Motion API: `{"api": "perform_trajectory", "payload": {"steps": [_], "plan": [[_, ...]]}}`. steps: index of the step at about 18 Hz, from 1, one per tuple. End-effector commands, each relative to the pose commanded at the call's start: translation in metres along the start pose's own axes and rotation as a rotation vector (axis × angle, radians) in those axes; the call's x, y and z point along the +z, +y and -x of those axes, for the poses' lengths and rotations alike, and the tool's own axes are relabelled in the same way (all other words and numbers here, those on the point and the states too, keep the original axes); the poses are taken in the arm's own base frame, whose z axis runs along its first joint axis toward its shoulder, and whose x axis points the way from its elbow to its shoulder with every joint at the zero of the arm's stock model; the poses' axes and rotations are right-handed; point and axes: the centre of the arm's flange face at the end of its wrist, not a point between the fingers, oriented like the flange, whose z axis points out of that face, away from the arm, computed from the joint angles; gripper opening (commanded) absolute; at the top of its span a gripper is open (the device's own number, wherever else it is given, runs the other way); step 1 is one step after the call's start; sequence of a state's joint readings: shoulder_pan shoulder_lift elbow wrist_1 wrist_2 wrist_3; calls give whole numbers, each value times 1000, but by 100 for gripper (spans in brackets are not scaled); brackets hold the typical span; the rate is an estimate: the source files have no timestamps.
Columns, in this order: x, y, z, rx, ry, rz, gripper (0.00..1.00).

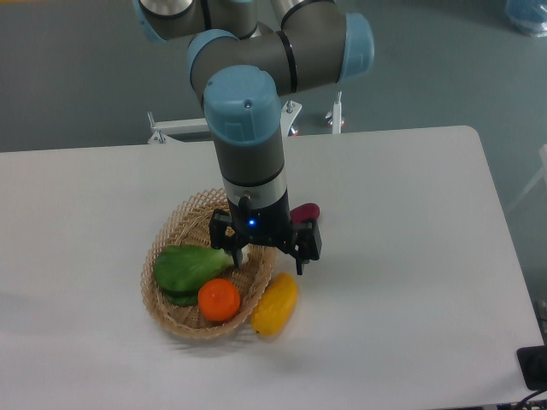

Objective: Pick up the orange from the basket
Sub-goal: 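Move the gripper down toward the orange in the basket, then lower the open gripper around the orange and close on it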

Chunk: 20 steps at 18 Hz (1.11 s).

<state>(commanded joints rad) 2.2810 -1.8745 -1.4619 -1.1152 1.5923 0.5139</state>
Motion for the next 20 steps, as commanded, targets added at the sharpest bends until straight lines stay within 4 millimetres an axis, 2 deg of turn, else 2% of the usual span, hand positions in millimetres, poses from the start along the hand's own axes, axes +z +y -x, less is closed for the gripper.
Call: {"api": "perform_trajectory", "payload": {"steps": [4,9,12,14,17,20], "plan": [[4,3,3,-9,-1,14,100],[11,16,-5,-24,5,31,100],[19,14,-7,-150,10,39,100],[42,10,-15,-228,31,68,100],[88,1,-55,-277,48,132,100],[107,2,-68,-274,53,143,100]]}}
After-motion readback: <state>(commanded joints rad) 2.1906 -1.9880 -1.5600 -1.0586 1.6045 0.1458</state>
